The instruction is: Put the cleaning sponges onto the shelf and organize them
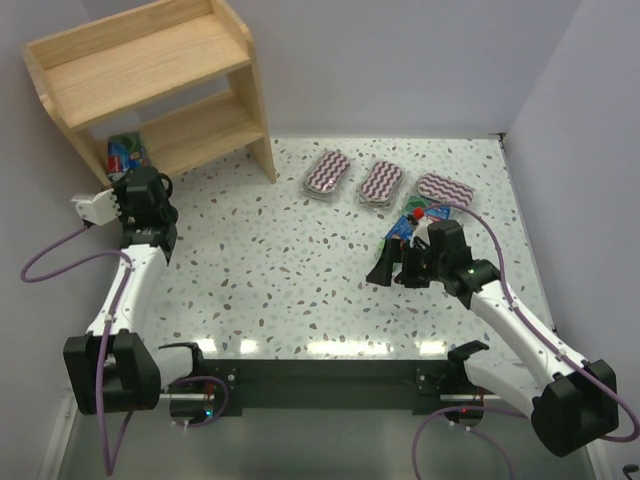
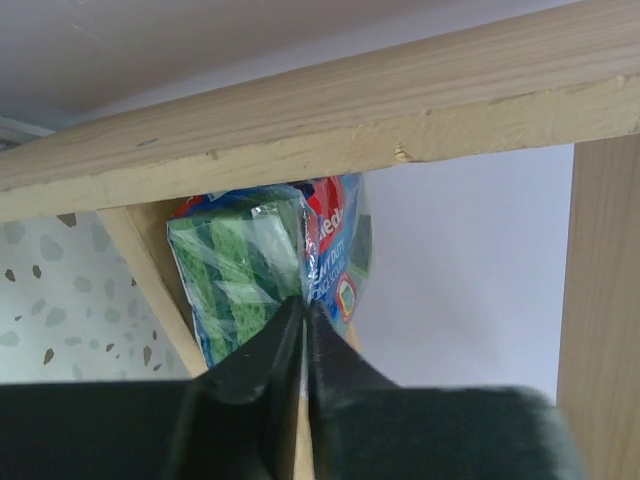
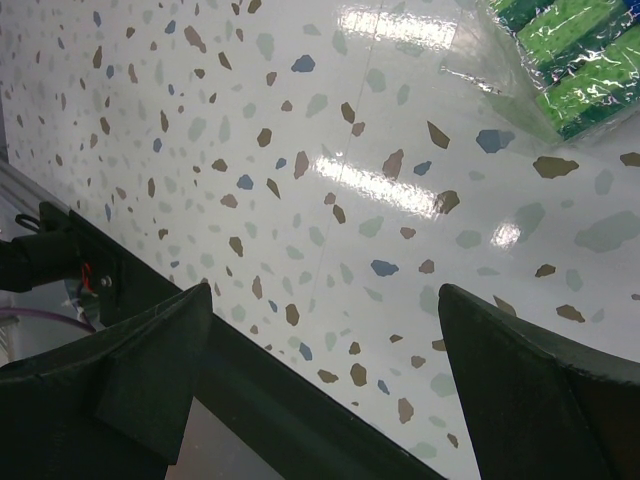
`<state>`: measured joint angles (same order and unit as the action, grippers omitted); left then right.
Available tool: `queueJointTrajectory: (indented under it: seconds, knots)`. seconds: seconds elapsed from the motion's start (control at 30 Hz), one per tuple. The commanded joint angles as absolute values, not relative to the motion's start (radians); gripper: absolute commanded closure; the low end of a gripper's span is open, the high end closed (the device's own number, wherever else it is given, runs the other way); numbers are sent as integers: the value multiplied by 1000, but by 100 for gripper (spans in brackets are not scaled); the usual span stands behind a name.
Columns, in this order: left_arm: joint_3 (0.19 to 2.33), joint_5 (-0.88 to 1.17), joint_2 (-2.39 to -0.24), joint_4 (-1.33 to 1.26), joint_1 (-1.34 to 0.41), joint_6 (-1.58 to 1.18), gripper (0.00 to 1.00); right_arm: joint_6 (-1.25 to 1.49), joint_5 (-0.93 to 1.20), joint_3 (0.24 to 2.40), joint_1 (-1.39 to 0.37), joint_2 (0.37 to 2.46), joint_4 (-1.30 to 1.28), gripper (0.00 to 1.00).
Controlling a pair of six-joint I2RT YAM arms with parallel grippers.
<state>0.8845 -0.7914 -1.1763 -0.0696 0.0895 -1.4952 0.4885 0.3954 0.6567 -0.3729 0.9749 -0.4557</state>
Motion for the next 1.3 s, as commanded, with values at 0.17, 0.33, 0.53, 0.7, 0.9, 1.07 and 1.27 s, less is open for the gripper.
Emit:
queueJointTrajectory:
  seconds: [0.17, 0.33, 0.53, 0.7, 0.9, 1.07, 1.27]
  knots:
    - [851, -755, -1158, -189, 100, -1414, 62, 471, 411, 657, -376, 965, -445, 1]
    - [847, -715, -1132, -230, 100, -1379, 36, 472, 411, 655, -377, 965, -443, 1]
    - [854, -664, -1089, -296, 100, -1309, 14, 469, 413, 655, -376, 962, -445, 1]
    - [868, -513, -993, -178, 98, -1267, 0, 471, 408, 657, -376, 959, -448, 1]
    - [871, -165, -868, -13, 98, -1091, 0, 480, 381, 678, -376, 937, -475, 1]
    - [801, 117, -778, 32, 97, -959, 0, 532, 269, 709, -376, 888, -506, 1]
    - [738, 367, -818, -6, -119, -798, 0, 635, -41, 790, -367, 981, -609, 1]
